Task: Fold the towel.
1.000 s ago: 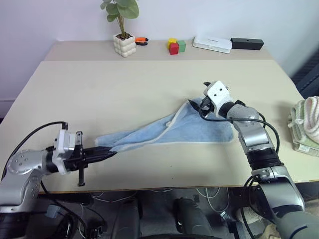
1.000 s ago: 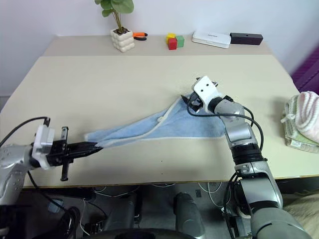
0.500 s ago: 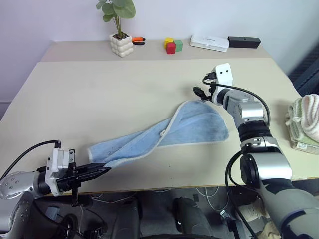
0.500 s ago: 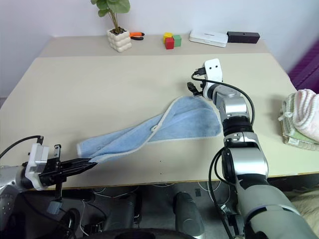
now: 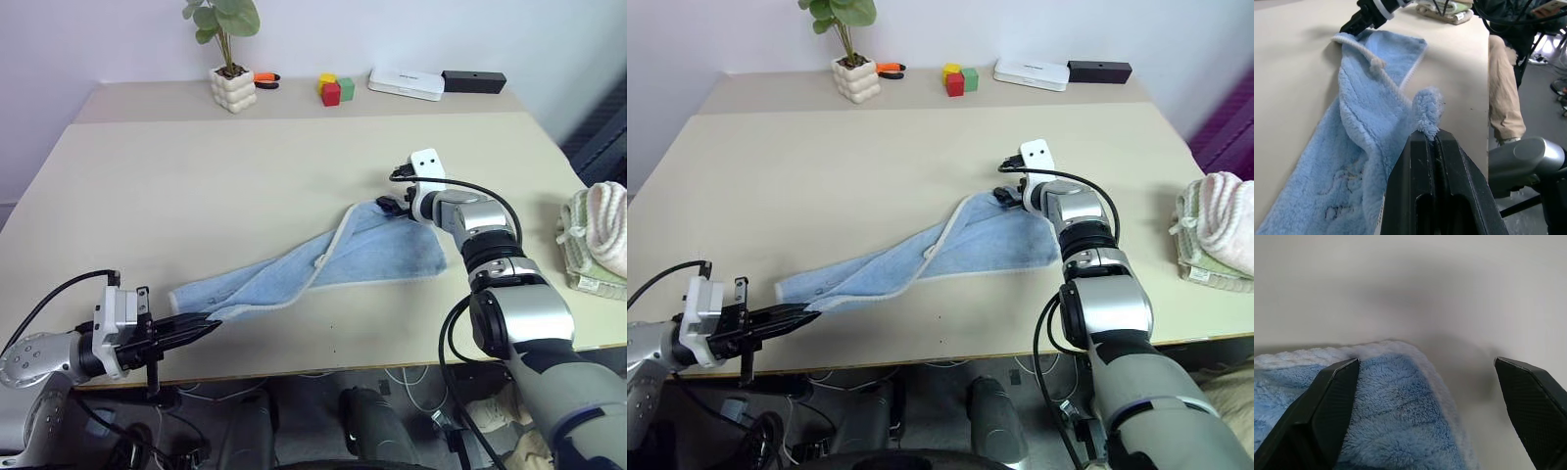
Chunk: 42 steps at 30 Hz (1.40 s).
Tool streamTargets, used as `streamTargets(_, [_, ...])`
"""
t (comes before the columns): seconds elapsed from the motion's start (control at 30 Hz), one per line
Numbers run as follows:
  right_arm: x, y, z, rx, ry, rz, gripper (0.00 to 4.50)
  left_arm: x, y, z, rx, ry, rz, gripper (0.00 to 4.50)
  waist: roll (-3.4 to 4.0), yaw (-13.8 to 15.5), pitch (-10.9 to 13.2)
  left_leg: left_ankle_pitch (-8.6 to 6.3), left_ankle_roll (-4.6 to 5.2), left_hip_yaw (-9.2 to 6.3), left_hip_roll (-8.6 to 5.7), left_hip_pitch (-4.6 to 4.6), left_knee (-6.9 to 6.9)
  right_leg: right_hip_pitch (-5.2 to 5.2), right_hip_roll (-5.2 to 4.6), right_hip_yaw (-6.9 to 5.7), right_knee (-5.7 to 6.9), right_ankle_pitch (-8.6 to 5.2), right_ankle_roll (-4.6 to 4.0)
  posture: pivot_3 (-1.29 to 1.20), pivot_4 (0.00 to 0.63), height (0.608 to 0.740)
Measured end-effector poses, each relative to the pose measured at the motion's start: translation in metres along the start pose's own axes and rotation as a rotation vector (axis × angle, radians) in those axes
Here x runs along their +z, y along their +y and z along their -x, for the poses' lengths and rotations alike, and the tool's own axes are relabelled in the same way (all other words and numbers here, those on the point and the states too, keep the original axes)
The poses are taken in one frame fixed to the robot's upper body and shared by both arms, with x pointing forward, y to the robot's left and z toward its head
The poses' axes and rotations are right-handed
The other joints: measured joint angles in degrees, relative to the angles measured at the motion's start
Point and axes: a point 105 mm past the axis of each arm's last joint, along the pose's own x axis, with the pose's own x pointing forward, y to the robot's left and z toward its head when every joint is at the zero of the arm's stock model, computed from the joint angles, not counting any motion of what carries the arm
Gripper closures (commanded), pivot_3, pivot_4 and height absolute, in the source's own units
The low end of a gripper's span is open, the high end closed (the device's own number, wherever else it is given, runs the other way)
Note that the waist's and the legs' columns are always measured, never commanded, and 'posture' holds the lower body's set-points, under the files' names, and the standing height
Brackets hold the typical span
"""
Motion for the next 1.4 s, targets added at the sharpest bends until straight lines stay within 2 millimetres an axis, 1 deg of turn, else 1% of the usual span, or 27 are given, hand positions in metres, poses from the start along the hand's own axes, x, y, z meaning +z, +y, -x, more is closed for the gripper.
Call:
streamTargets(0.07, [0.0,0.004,-0.001,0.02,0.004,0.003,1.67,0.002,0.001,-0.001,-0.001,-0.004,-0.01,4.5,0.0,-0.05,0.0,0.0,0.0,0.0,0.0,0.0,0.0,0.0,0.0,0.0,0.01,0.0,0.0,0.0,0.15,0.74])
streamTargets(0.23, [-0.001,0.012,-0.001,0.074,0.03,-0.016,4.12,0.003,0.002,-0.001,-0.004,-0.005,-0.015,4.5,-0.04,0.19,-0.04,0.0,0.0,-0.01,0.0,0.03,0.03,0.07,0.0,0.0,0.0,0.0,0.0,0.0,0.15,0.74])
streamTargets(0.27, [-0.001,0.013,-0.001,0.08,0.031,-0.018,4.47,0.003,0.002,-0.001,-0.004,-0.005,-0.015,4.5,-0.05,0.27,-0.04,0.0,0.0,-0.01,0.0,0.03,0.05,0.08,-0.01,0.0,-0.01,0.0,0.0,0.0,0.15,0.74])
streamTargets(0.5, [0.001,0.014,-0.001,0.083,0.027,-0.03,4.47,0.003,0.003,-0.001,0.004,-0.005,-0.021,4.5,-0.08,0.28,-0.06,0.0,-0.01,-0.01,-0.01,0.03,0.04,0.08,-0.03,0.0,-0.02,0.0,-0.01,0.0,0.15,0.74])
streamTargets(0.63, [0.004,0.005,-0.001,0.022,-0.027,-0.023,4.47,0.004,0.016,-0.002,0.07,-0.014,-0.046,4.5,-0.03,0.37,-0.03,0.0,-0.01,-0.01,-0.03,-0.02,0.06,0.07,-0.04,0.0,-0.04,0.0,-0.01,0.0,0.15,0.74])
streamTargets(0.7, [0.015,-0.003,0.001,-0.022,-0.116,-0.042,4.47,0.006,0.038,-0.003,0.177,-0.038,-0.067,4.5,0.05,0.38,0.02,0.0,0.0,-0.01,-0.03,-0.03,0.07,0.04,-0.01,0.0,-0.01,0.01,0.02,0.0,0.15,0.74])
streamTargets(0.8, [0.045,-0.012,0.013,-0.035,-0.301,-0.097,4.47,0.013,0.077,-0.001,0.356,-0.058,-0.058,4.5,0.05,0.31,0.02,0.0,0.0,-0.03,-0.02,-0.04,0.06,0.04,0.04,0.0,0.03,0.13,0.25,0.0,0.15,0.74])
streamTargets(0.87, [0.063,-0.015,0.022,-0.025,-0.404,-0.128,4.47,0.022,0.098,-0.003,0.439,-0.101,-0.045,4.5,0.05,0.3,0.02,0.0,0.01,-0.04,-0.02,-0.03,0.05,0.06,0.04,0.0,0.03,0.23,0.44,0.0,0.15,0.74])
streamTargets(0.93, [0.073,-0.016,0.029,-0.015,-0.482,-0.142,4.47,0.031,0.116,-0.007,0.509,-0.163,-0.013,4.5,0.04,0.31,0.02,0.0,0.01,-0.05,-0.02,-0.03,0.04,0.06,0.05,0.0,0.03,0.24,0.46,0.0,0.15,0.74])
streamTargets(1.0, [0.076,-0.017,0.033,-0.01,-0.526,-0.154,4.47,0.037,0.128,-0.008,0.552,-0.209,0.017,4.5,0.04,0.3,0.02,0.0,0.0,-0.05,-0.03,-0.04,0.05,0.07,0.05,0.0,0.03,0.25,0.48,0.0,0.15,0.74])
streamTargets(1.07, [0.075,-0.022,0.036,-0.027,-0.553,-0.167,4.47,0.041,0.142,-0.006,0.611,-0.227,0.024,4.5,0.04,0.31,0.02,0.0,0.0,-0.05,-0.03,-0.03,0.04,0.06,0.06,0.0,0.03,0.25,0.48,0.0,0.15,0.74])
streamTargets(1.17, [0.069,-0.032,0.044,-0.055,-0.575,-0.148,4.47,0.041,0.165,0.001,0.712,-0.208,0.018,4.5,0.04,0.34,0.02,0.0,0.0,-0.06,-0.03,-0.04,0.04,0.06,0.07,0.0,0.04,0.25,0.48,0.0,0.15,0.74])
streamTargets(1.23, [0.065,-0.036,0.046,-0.067,-0.577,-0.138,4.47,0.04,0.176,0.005,0.747,-0.194,0.003,4.5,0.04,0.32,0.03,0.0,0.0,-0.06,-0.03,-0.03,0.04,0.06,0.07,0.0,0.04,0.25,0.48,0.0,0.15,0.74])
streamTargets(1.33, [0.067,-0.034,0.045,-0.064,-0.571,-0.114,4.47,0.046,0.198,0.002,0.779,-0.187,-0.023,4.5,0.04,0.32,0.03,0.01,0.0,-0.07,-0.02,-0.02,0.06,0.05,0.14,-0.01,0.08,0.25,0.48,0.0,0.15,0.74])
streamTargets(1.4, [0.072,-0.03,0.041,-0.063,-0.573,-0.118,4.47,0.055,0.215,-0.002,0.804,-0.193,-0.049,4.5,0.03,0.32,0.04,0.01,0.0,-0.06,-0.04,-0.03,0.07,0.06,0.14,-0.01,0.06,0.26,0.48,0.0,0.15,0.74])
